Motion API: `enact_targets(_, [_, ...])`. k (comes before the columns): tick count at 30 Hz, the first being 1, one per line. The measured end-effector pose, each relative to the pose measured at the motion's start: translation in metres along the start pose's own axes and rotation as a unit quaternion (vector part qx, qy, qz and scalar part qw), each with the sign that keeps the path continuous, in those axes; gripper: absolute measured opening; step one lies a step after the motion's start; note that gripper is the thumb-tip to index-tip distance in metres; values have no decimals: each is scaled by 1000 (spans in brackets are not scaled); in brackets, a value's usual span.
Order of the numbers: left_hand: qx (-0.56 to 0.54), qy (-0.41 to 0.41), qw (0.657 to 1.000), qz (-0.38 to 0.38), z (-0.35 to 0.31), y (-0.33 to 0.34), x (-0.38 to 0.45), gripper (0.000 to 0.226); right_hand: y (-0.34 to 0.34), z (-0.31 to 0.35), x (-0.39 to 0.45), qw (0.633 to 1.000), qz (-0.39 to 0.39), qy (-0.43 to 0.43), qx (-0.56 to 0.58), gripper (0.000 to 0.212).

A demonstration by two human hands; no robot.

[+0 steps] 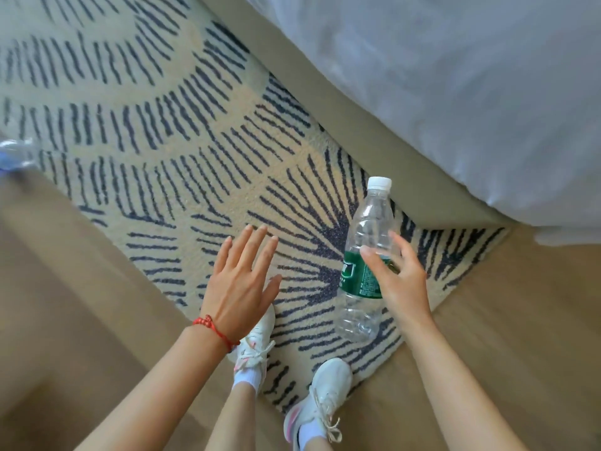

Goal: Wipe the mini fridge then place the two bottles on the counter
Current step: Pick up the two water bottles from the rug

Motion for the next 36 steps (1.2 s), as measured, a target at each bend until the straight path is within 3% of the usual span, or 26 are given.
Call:
enact_targets(9, [-76, -103, 988, -84, 14, -165, -51, 51, 6, 172, -77, 997, 70, -36, 4, 68])
enact_targets(18, [-101, -157, 971, -146, 94, -290, -56, 53, 72, 310, -109, 995, 71, -70, 32, 87])
enact_targets(24, [-95, -223, 956, -165, 155, -335, -41, 54, 122, 375, -100, 988, 118, -97, 9, 84])
enact_targets(28, [-100, -271, 941, -175, 183, -358, -25, 54, 152, 406, -78, 982, 151, -110, -18, 94])
enact_targets(36, [-95, -361, 911, -174, 228, -383, 15, 58, 212, 467, -6, 953, 258, -146, -65, 84])
Point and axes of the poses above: each hand's wrist, its own x-axis towards the middle knuckle, its own y-axis out of the palm, z = x × y, the point moved 1 cm from there along x, towards the middle knuckle, and after that the axes turned 12 degrees about -y, right-handed, at the moved point
